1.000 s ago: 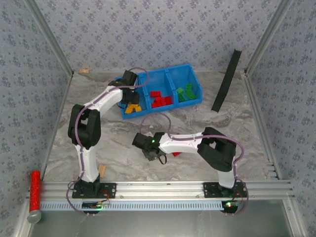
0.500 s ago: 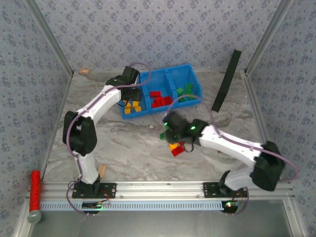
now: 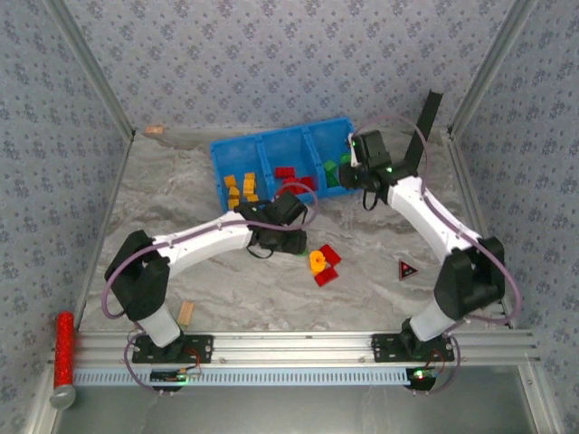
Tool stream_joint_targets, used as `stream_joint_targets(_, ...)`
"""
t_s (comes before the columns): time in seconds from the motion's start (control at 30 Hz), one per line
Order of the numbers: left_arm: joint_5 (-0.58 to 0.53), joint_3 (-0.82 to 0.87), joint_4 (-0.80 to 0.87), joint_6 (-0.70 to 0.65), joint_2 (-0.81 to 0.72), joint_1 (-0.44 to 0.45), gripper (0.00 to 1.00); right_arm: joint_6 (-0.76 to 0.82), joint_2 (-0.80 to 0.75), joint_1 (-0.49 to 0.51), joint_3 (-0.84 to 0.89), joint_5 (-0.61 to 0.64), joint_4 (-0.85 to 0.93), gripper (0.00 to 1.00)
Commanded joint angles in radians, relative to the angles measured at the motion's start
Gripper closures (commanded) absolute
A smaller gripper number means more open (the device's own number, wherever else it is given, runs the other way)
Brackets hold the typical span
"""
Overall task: Sort the legos into containers by color
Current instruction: Place the lego in the container, then pick up the lego from the center of the table.
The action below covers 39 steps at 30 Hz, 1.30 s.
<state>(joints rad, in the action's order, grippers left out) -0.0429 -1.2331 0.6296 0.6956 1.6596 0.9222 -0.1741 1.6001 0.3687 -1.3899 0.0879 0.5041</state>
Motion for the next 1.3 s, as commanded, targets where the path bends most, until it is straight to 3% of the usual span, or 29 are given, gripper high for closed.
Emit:
stream_joint_targets(0.0,0.047,0.008,-0.061,0.119,-0.015,0.024,0.37,0.059,0.119,-0.039,-0.112,-0.066,-0.046,0.71)
stream_joint_targets(0.27,0.112,0.029,-0.136,0.165,0.051,0.057,0.36,0.062,0.402,-0.063,-0.322,-0.098,-0.042,0.71)
stream_joint_targets(0.57,0.158,-0.040,-0.119,0.142,0.151,0.073,0.36,0.073,0.581,-0.084,-0.514,-0.100,0.022,0.66)
stream_joint_targets(0.87,0.200,-0.080,-0.122,0.121,0.215,0.073,0.36,0.065,0.606,-0.103,-0.519,-0.110,0.036,0.52)
stream_joint_targets(1.27,0.199,-0.095,-0.097,0.091,0.283,0.075,0.35,0.055,0.496,-0.106,-0.403,-0.105,0.004,0.43)
